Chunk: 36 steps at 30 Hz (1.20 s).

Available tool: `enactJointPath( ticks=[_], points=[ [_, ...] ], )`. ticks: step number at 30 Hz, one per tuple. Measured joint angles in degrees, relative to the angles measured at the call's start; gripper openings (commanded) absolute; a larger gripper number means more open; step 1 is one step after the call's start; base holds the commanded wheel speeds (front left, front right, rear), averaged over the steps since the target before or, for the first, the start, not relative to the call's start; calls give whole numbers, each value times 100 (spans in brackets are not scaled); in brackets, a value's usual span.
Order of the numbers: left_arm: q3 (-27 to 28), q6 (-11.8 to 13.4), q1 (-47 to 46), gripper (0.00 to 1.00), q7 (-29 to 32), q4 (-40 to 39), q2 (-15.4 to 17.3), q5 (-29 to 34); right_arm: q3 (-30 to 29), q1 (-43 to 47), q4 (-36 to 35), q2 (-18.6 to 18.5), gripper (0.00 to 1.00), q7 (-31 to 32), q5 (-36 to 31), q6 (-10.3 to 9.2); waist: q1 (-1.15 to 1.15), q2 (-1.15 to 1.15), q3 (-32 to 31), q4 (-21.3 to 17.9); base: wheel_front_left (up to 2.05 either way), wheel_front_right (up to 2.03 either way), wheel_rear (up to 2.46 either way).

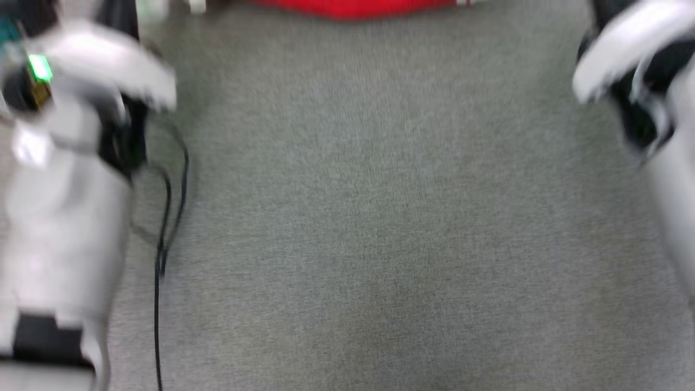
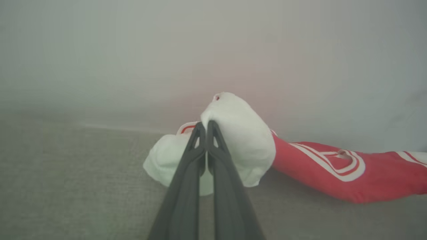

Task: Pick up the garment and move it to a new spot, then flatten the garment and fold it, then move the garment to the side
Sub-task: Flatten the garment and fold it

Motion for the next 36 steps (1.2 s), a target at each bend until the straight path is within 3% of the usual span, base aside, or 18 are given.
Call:
enactJointPath(
  ticks=[6,21,28,36],
  points=[
    [219,31,1573,0,-8,-835,8,-14,133,1383,-301,-193,0,-75,316,0,-1,0,-664,60,0,0,0],
    [324,689,4988,0,256,-2867,138,-88,-315,4283,-1473,-242,0,129,548,0,-2,0,-1938,108,0,0,0],
    [218,1080,6158,0,557,-3790,204,-125,-972,5761,-2280,5,0,328,369,0,-2,0,-2275,182,0,0,0],
    [237,1401,7004,0,814,-4292,389,-167,-1887,7113,-3206,561,0,811,-15,0,-2,0,-2444,289,0,0,0]
  ],
)
